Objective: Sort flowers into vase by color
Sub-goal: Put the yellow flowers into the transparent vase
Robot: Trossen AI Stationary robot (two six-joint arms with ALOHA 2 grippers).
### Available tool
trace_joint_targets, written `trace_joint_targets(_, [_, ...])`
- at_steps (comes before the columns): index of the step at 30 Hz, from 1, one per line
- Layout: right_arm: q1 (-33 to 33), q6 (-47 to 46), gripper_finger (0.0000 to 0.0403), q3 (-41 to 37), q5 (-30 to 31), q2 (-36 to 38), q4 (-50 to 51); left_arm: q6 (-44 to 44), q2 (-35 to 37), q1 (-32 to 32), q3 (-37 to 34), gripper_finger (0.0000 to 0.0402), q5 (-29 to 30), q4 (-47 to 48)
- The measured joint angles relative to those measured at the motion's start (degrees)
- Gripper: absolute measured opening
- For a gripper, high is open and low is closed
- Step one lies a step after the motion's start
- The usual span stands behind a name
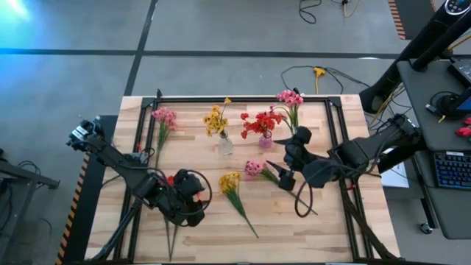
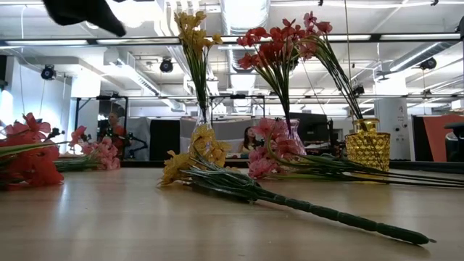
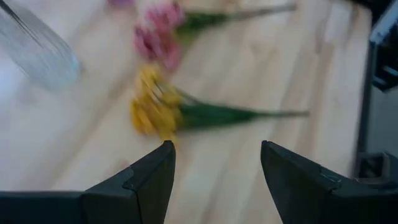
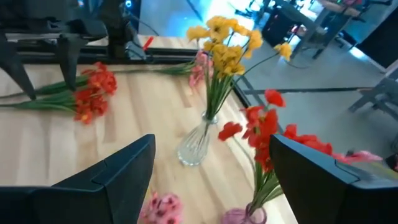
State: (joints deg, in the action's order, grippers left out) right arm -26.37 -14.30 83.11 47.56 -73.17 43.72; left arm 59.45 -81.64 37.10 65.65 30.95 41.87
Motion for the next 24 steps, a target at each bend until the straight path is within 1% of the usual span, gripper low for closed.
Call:
trace_joint_targets(5, [-2.09,-1.66,0.03,0.0,-0.01,0.0,0.43,5.58,-0.46,0.0,0.0,0.0219,-9.25,1.35])
trace_joint_targets(7, [-2.53,-1.78,0.0299,0.0,0.0,0.0,0.41,8.99,-0.8,0.0,0.0,0.0219,-13.07,2.53])
trace_joint_targets(10, [-2.67,-1.8,0.0301,0.0,0.02,-0.02,0.38,14.23,-1.44,0.15,0.0,0.0219,-17.26,4.4])
trace_joint_targets(16, [-2.65,-0.96,0.0304,0.0,0.03,-0.02,0.4,21.1,-3.31,1.03,0.0,0.0219,-20.32,7.69])
trace_joint_targets(21, [-2.65,0.0,0.0299,0.0,0.03,-0.04,0.49,22.31,-3.92,1.36,-0.02,0.0219,-20.98,9.05])
trace_joint_targets(24, [-2.63,-0.13,0.0298,0.0,0.04,-0.04,0.53,22.31,-3.92,1.31,-0.02,0.0219,-20.18,12.0])
